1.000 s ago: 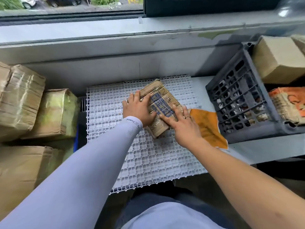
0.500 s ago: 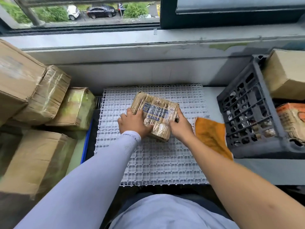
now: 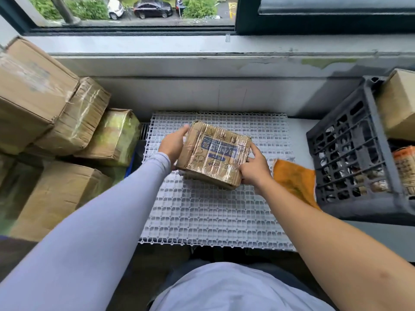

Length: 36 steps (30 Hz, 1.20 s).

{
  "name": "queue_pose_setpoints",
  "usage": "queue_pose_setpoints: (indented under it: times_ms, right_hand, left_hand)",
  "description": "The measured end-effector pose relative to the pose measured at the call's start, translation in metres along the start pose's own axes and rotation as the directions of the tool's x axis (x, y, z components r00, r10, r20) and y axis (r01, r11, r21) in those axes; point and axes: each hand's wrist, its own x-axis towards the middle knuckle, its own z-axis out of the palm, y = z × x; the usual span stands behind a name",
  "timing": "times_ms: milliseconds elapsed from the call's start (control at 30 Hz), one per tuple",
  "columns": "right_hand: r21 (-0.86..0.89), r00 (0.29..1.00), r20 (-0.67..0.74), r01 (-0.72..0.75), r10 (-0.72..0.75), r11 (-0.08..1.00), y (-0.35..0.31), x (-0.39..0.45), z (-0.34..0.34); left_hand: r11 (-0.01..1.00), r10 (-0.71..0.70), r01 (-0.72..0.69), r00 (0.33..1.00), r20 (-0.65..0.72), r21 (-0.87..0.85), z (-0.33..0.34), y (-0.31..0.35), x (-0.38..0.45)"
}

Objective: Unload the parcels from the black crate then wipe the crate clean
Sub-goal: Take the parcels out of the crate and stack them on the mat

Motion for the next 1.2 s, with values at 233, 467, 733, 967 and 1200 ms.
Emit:
queue_pose_setpoints:
  times_ms: [233,467,733,967,1200]
  right_hand:
    - [0.237,0.993,0.069,-0.108,0.094,0.966,-0.036,-0.035,-0.017]
    - [0.374,0.969,0.179,-0.226,0.169,0.899,-0.037,-0.04,-0.034]
    - [0.414,0.974,0.128,-0.222,0.185,0.883,-0.035,-0.045,-0.038]
    - [0.393,0.986,0.148,-0.134,0.081,0.91,-0.038,-0.04,-0.043]
    - [0.392,0.973,0.216,-0.163,0.082,0.906,-0.032,-0.038,-0.042]
  left_hand:
    - [0.974,-0.199,0.218,0.956,0.214,-0.065,-0.025,-0.004,-0.001]
    - [0.96,-0.16,0.2,0.966,0.204,-0.196,-0.022,-0.017,-0.001]
    - [0.976,-0.091,0.125,0.979,0.184,-0.18,-0.015,-0.017,-0.008]
    - [0.983,-0.051,0.072,0.99,0.13,-0.168,-0.007,-0.024,-0.005]
    - [0.984,-0.056,0.084,0.983,0.176,-0.159,-0.001,-0.038,-0.014]
